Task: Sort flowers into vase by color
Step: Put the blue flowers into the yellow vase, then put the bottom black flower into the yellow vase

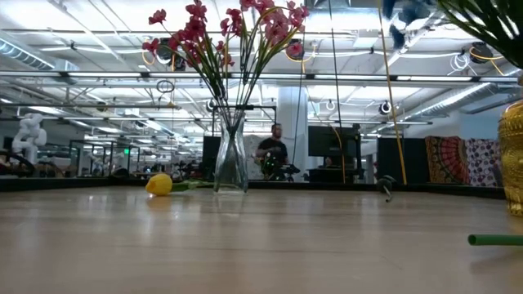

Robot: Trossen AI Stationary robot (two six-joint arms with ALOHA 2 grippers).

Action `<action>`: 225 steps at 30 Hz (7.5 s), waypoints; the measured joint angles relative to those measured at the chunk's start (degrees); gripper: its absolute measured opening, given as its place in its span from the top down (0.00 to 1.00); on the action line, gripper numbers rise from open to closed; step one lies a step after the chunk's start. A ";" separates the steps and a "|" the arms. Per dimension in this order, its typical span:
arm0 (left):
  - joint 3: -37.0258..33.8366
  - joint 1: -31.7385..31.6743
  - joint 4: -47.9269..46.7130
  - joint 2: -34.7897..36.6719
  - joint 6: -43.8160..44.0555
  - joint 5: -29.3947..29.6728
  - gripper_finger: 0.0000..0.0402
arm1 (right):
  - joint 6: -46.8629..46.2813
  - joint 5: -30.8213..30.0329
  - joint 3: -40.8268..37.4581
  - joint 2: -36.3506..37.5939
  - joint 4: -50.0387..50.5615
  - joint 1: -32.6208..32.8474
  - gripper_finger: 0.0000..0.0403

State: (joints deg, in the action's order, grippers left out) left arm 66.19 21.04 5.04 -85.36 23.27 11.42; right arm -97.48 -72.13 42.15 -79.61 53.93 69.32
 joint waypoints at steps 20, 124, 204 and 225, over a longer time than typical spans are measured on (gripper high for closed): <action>0.02 0.00 -0.06 0.00 -0.14 1.55 0.71 | 10.45 16.16 6.90 6.84 2.71 0.04 0.58; -25.01 24.00 -48.14 7.06 100.40 10.26 0.97 | -29.84 58.22 7.78 12.41 8.71 -0.47 1.00; 22.95 -2.64 59.30 -36.80 -35.77 -8.53 0.97 | -19.23 50.87 7.76 6.19 7.50 -5.26 1.00; 27.82 -2.64 49.50 -39.48 -40.66 -5.51 0.97 | -18.79 49.43 7.76 6.20 7.16 -5.27 1.00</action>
State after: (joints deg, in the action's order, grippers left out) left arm 94.02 18.39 54.54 -124.85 -17.38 5.91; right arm -116.27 -22.70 49.91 -73.41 61.09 64.05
